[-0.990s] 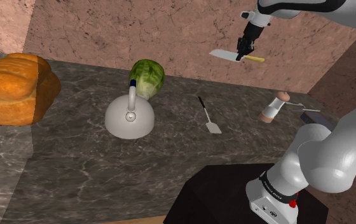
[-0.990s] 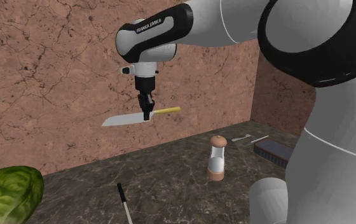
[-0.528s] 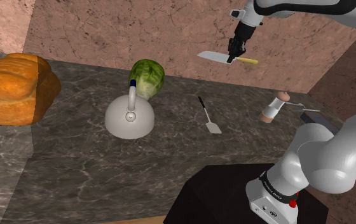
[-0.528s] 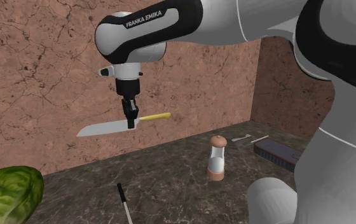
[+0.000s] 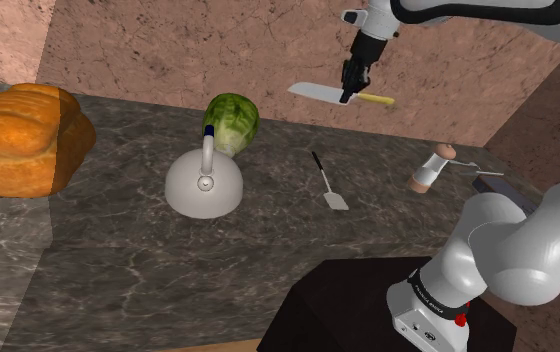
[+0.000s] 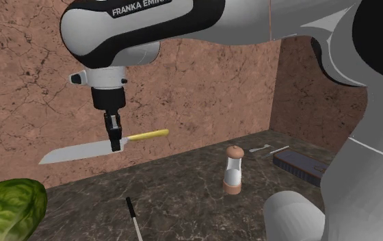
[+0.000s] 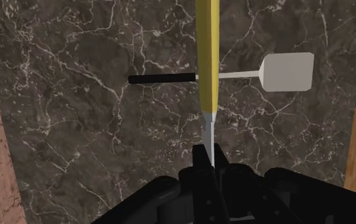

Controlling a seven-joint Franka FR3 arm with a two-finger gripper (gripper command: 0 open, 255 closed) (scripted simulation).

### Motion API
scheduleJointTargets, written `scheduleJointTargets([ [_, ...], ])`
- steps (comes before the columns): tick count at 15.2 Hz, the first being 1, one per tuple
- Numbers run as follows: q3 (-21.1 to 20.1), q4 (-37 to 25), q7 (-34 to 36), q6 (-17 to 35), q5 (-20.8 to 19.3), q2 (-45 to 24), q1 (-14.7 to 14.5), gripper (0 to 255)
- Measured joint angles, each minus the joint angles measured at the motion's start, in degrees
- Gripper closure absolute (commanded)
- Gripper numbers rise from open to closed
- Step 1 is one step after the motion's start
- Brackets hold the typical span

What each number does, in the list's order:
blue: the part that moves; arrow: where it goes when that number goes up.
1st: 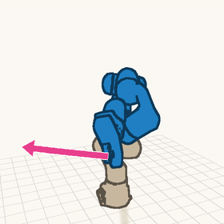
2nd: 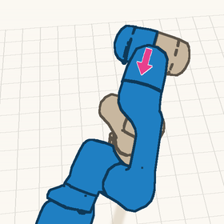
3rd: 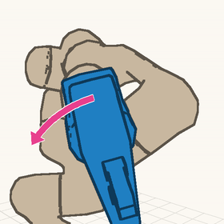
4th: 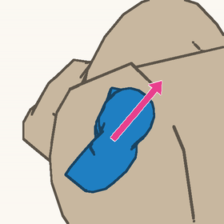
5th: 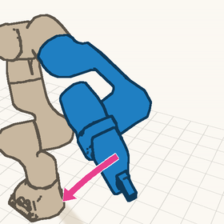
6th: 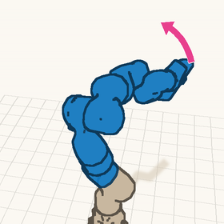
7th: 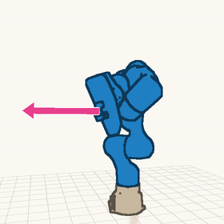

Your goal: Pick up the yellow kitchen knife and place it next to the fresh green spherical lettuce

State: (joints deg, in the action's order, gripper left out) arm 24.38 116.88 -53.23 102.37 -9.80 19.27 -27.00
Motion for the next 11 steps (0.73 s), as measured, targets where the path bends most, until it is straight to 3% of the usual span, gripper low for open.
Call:
scheduleJointTargets([
  [11,-9.3,-1.3,13.8,0.4,3.0,-3.3,-5.6,255],
])
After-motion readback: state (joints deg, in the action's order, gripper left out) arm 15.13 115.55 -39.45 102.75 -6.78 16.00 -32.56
